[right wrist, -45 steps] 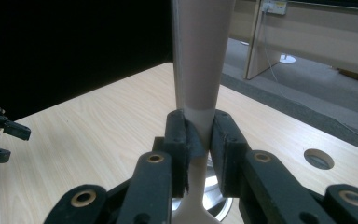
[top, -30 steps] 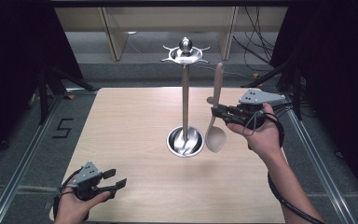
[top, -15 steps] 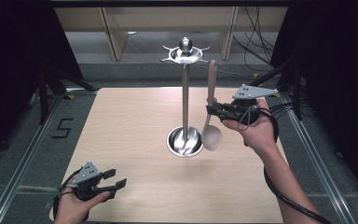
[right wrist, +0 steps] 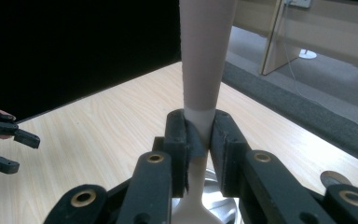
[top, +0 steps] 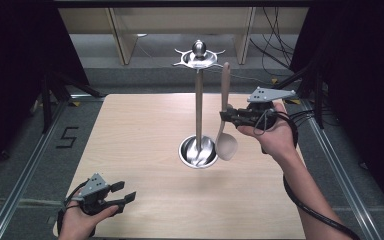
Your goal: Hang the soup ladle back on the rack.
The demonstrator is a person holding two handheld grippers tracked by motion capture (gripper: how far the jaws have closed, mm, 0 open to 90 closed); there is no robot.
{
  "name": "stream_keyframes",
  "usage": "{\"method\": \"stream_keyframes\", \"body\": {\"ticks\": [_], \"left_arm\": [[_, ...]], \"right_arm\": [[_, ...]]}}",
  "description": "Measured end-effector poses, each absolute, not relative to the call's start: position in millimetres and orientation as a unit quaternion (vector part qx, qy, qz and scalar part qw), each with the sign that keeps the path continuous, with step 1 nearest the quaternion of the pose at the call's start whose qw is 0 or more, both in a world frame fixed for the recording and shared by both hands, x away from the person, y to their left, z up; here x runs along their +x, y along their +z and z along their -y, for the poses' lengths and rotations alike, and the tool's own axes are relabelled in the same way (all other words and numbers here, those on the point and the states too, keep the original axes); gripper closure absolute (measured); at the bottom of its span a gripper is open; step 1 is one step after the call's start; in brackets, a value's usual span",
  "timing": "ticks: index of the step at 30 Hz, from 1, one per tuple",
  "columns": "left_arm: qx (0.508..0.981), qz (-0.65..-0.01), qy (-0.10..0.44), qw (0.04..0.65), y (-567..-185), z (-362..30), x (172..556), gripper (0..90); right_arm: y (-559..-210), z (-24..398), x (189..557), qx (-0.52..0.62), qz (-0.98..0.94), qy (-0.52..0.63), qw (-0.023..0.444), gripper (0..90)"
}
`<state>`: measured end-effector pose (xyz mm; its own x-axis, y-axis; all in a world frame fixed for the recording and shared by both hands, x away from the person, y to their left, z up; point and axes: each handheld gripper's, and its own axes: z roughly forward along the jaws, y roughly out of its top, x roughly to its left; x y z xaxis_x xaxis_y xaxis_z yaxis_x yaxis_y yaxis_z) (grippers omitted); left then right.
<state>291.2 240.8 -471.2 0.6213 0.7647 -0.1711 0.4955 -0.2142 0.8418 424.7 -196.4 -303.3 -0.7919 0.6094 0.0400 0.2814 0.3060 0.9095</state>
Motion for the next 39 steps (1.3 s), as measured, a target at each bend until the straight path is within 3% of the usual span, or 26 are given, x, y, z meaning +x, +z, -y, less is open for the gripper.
{"method": "stream_keyframes", "body": {"ticks": [32,37,39], "left_arm": [[0.767,-0.411,0.141,0.472,-471.4,-240.7,291.6,39.0],[0.77,-0.404,0.141,0.472,-471.4,-240.9,291.8,39.0],[0.768,-0.407,0.141,0.474,-471.5,-240.8,291.9,39.0]], "right_arm": [[-301.4,178.6,435.6,0.287,-0.806,0.502,0.125,77.8],[-302.1,178.8,431.5,0.296,-0.792,0.52,0.125,67.8],[-302.0,181.6,428.7,0.298,-0.786,0.522,0.146,63.7]]}}
